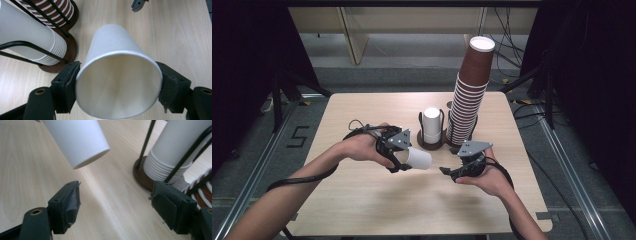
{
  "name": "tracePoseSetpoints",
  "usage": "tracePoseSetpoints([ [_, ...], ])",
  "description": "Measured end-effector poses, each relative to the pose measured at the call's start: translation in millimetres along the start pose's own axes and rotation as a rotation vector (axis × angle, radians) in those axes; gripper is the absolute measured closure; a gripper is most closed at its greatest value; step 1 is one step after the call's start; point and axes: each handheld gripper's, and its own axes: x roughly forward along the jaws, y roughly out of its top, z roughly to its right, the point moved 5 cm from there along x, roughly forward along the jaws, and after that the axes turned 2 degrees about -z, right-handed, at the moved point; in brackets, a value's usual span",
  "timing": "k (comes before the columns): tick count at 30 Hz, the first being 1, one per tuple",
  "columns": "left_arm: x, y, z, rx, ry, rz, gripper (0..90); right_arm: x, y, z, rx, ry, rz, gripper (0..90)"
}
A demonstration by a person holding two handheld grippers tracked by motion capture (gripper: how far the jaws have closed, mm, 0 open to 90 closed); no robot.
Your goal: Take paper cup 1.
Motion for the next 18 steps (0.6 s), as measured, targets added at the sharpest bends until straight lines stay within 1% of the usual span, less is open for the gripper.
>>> tracePoseSetpoints([
  [1, 0.4, 0.0, -0.2, 0.004, 0.003, -0.005, 26.4, 0.6, 0.0, -1.7, 0.004, 0.014, -0.007, 24.2],
  [3, 0.6, 0.1, -0.3, 0.007, -0.003, -0.014, 26.4, 1.7, -0.1, -3.2, 0.010, 0.017, -0.009, 24.3],
  [4, 1.1, 0.5, -0.1, 0.010, -0.011, -0.030, 26.4, 3.6, 0.0, -5.8, 0.005, 0.032, -0.020, 24.6],
  [5, 1.1, 0.8, -0.4, 0.015, -0.017, -0.040, 26.4, 3.5, 0.0, -6.3, 0.000, 0.036, -0.030, 24.7],
  [6, 1.4, 1.4, -0.3, 0.014, -0.020, -0.045, 26.4, 4.6, 0.7, -6.3, -0.021, 0.041, -0.031, 24.7],
  [7, 1.2, 1.9, -0.6, 0.015, -0.023, -0.056, 26.4, 6.1, 1.4, -6.9, -0.029, 0.048, -0.029, 24.8],
  [9, 1.5, 2.8, -1.1, 0.019, -0.032, -0.071, 26.4, 7.0, 1.6, -10.0, -0.020, 0.053, -0.048, 24.9],
  [10, 1.7, 2.9, -0.8, 0.010, -0.037, -0.077, 26.4, 8.1, 2.8, -9.0, -0.049, 0.056, -0.043, 25.0],
  [12, 1.6, 3.7, -2.0, 0.019, -0.043, -0.089, 26.4, 8.7, 4.7, -9.0, -0.070, 0.053, -0.041, 25.3],
  [13, 1.6, 3.9, -1.7, 0.010, -0.048, -0.094, 26.4, 8.3, 4.7, -11.3, -0.045, 0.058, -0.052, 25.4],
  [14, 1.8, 4.2, -1.9, 0.011, -0.049, -0.100, 26.4, 9.0, 6.1, -10.8, -0.071, 0.063, -0.048, 25.6],
  [15, 2.1, 4.3, -1.9, 0.012, -0.052, -0.107, 26.4, 9.2, 7.4, -10.9, -0.083, 0.066, -0.046, 25.8],
  [16, 2.1, 4.3, -2.0, 0.018, -0.056, -0.120, 26.4, 8.7, 7.8, -12.7, -0.061, 0.063, -0.053, 25.8],
  [17, 2.1, 4.3, -2.0, 0.018, -0.056, -0.120, 26.4, 9.5, 9.3, -12.2, -0.092, 0.069, -0.052, 25.8],
  [18, 2.7, 4.6, -1.7, 0.020, -0.059, -0.128, 26.4, 9.5, 9.3, -12.2, -0.092, 0.069, -0.052, 25.8],
])
